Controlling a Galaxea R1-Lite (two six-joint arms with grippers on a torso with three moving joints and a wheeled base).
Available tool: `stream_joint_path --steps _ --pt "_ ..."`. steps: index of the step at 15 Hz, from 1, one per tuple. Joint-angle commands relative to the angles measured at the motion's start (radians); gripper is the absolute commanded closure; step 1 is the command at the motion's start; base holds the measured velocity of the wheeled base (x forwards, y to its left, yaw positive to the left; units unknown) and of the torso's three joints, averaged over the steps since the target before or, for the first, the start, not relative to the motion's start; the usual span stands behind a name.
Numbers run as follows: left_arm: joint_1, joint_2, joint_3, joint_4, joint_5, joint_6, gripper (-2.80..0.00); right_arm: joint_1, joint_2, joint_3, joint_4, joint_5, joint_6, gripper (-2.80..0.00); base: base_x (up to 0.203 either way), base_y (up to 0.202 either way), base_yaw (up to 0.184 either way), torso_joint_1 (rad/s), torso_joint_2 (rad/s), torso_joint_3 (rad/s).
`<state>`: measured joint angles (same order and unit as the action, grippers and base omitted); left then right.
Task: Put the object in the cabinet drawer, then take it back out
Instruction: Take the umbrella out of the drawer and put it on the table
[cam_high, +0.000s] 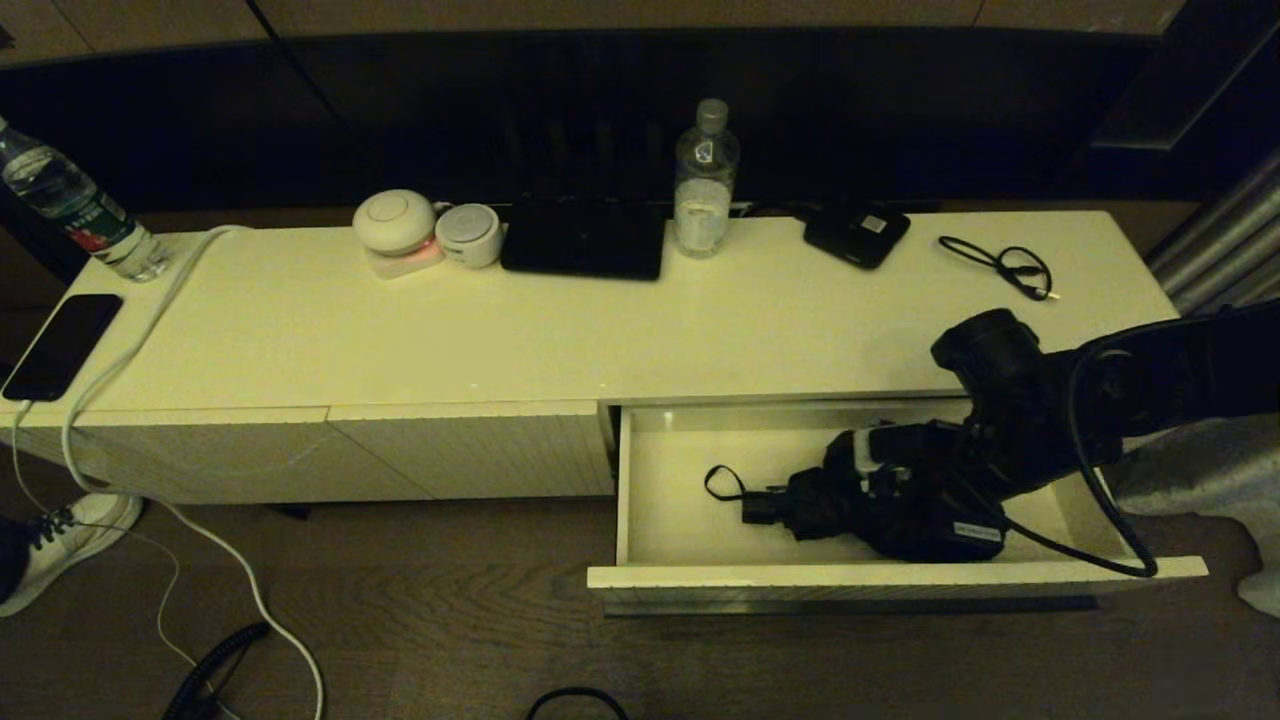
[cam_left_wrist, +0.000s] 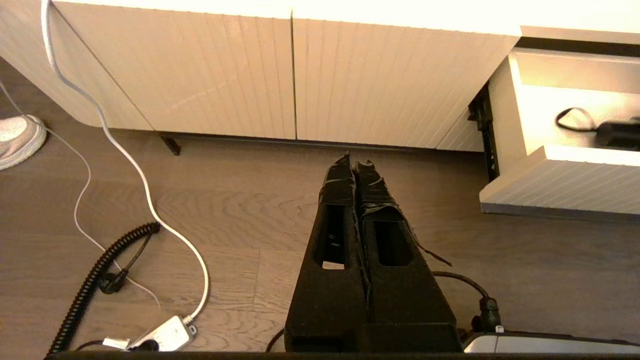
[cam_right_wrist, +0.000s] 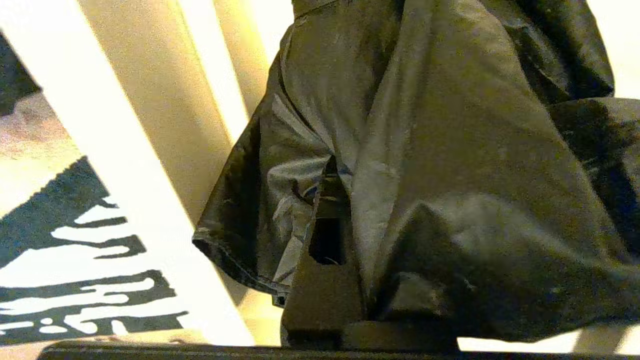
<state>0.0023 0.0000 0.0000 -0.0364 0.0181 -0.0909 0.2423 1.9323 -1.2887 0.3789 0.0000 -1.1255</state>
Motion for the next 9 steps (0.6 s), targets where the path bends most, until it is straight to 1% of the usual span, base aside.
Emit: stream_joint_path --steps 1,6,7,9 --pt "0.001 -0.002 0.0 0.0 0.0 -0.001 0.0 0.003 -0.095 0.037 0.0 -0.001 -0.004 0.0 0.0 0.0 0.0 0.0 0.0 0.0" --pt "0.001 -0.002 0.0 0.0 0.0 -0.001 0.0 0.023 -0.232 0.141 -0.002 -0.001 -0.003 0.0 0.0 0.0 0.0 0.0 0.0 0.0" --pt "0.001 -0.002 0.0 0.0 0.0 -0.001 0.0 0.035 -0.259 0.145 -0.001 -0.002 0.008 0.0 0.0 0.0 0.0 0.0 0.0 0.0" --pt "0.001 -0.002 0.0 0.0 0.0 -0.001 0.0 0.062 -0.305 0.141 0.001 -0.004 0.067 0.0 0.0 0.0 0.0 0.0 0.0 0.0"
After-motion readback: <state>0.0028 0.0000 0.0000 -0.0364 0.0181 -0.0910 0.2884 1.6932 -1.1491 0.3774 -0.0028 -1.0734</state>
